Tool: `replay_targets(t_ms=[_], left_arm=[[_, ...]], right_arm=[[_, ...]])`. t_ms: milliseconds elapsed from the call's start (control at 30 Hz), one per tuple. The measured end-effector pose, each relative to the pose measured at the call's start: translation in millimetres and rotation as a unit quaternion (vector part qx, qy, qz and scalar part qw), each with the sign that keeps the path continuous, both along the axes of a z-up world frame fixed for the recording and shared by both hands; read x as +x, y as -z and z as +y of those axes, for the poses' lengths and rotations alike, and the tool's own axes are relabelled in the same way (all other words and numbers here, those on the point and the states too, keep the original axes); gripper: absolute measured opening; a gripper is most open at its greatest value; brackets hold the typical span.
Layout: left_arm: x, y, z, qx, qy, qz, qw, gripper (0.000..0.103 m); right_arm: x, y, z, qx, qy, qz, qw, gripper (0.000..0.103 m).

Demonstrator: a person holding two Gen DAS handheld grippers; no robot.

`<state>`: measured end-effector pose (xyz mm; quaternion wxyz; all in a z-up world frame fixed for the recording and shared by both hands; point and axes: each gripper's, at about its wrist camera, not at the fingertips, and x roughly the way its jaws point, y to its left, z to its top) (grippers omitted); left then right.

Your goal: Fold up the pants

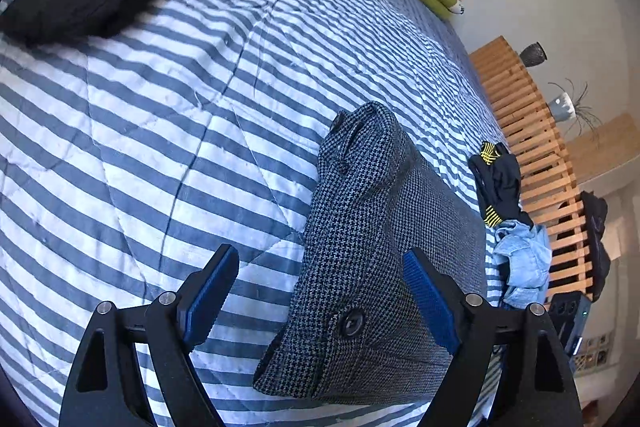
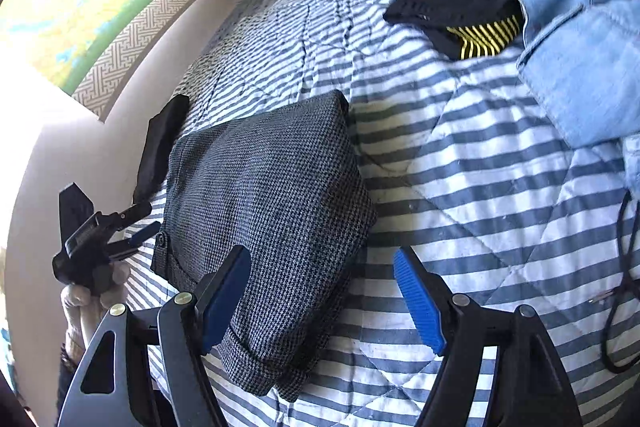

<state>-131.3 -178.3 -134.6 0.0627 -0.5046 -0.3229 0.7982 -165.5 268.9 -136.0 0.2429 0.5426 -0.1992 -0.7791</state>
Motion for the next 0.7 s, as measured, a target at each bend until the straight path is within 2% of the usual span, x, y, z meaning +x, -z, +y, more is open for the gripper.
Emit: replay_targets(t_ms=[133,267,433,500,533,567,633,700], left_arm=[[-9,12,5,0.001,0.011,-0.007,0.9999,0.087],[-21,30,11,0.026,0.015,-0.02,0.9993,0.087],[-23,32,30,0.017,0.048,0.006,0.9987,0.086],[-24,33,39,0.009,0.069,0.006,0.9976,0.072],[-25,33,42,0.003,0.068,0.008,0.9976,0.069],[-25,33,43,0.002,0.07,0.01,0.9975,0.062],[-25,34,42,0.006,0.069,0.009,0.9976,0.057],[-23,34,42,0.01,0.066,0.01,0.9977,0.052]], right_arm=[[-10,18,-12,-0.033,-0.001,-0.027,0.999,0.07],[-15,35,-26,-0.055,-0.011,-0.049,0.997,0.071],[-17,34,-39,-0.062,-0.014,-0.038,0.997,0.075],[-17,33,-49,-0.051,-0.029,-0.028,0.998,0.072],[-17,33,-53,-0.046,-0.036,-0.024,0.998,0.07],[-16,34,-57,-0.043,-0.04,-0.026,0.998,0.062],[-17,35,-59,-0.043,-0.039,-0.026,0.998,0.057],[-17,35,-59,-0.05,-0.037,-0.028,0.998,0.045]])
